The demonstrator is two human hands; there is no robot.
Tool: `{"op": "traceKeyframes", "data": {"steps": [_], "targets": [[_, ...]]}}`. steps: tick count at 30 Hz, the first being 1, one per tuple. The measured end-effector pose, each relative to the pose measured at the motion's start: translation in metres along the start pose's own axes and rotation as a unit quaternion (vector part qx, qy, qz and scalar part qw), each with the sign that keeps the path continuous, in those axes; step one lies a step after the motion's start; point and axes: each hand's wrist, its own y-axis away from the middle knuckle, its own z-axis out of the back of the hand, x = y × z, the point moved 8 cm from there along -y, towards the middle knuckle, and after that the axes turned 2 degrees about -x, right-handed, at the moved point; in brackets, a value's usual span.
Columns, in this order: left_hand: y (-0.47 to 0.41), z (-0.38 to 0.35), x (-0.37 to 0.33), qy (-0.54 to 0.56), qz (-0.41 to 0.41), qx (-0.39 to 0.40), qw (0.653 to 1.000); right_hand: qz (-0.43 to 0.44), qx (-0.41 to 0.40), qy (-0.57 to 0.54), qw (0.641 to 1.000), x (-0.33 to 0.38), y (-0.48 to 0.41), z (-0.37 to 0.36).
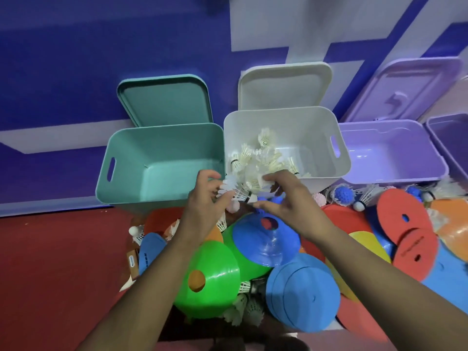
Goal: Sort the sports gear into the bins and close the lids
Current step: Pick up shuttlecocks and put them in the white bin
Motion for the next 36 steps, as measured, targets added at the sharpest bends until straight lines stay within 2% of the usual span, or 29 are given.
{"op": "traceKeyframes", "data": {"steps": [2, 6, 11, 16, 21, 26, 30, 34, 36], "targets": [[-0.018, -0.008, -0.016, 0.005, -0.012, -0.004, 1.0, 0.012, -0.048, 0.04, 0.998, -0.004, -0.014, 0.018], [-0.059, -0.038, -0.03, -0.018, -0.039, 0.015, 0.999, -0.064, -0.106, 0.131, 0.984, -0.033, -0.044, 0.039], [-0.087, -0.066, -0.032, -0.142, -0.081, 0.1, 0.981, -0.112, -0.036, 0.157, 0.981, -0.054, -0.05, 0.029], [-0.059, -0.017, -0.025, -0.08, -0.082, 0.05, 0.992, -0.079, -0.04, 0.111, 0.99, -0.038, -0.024, 0.015], [0.0, 0.048, 0.037, -0.068, -0.022, 0.018, 0.997, -0.033, 0.012, 0.064, 0.997, 0.001, 0.003, -0.034], [0.046, 0.094, 0.095, -0.116, 0.01, 0.012, 0.993, -0.024, 0.108, 0.052, 0.993, 0.028, 0.026, -0.108], [0.071, 0.12, 0.131, -0.192, 0.006, -0.016, 0.981, -0.026, 0.199, 0.083, 0.976, 0.038, 0.038, -0.172], [0.087, 0.145, 0.175, -0.246, 0.073, -0.078, 0.963, -0.034, 0.251, 0.135, 0.958, 0.046, 0.037, -0.227], [0.09, 0.146, 0.193, -0.243, 0.106, -0.057, 0.962, -0.038, 0.268, 0.181, 0.945, 0.045, 0.033, -0.251]]}}
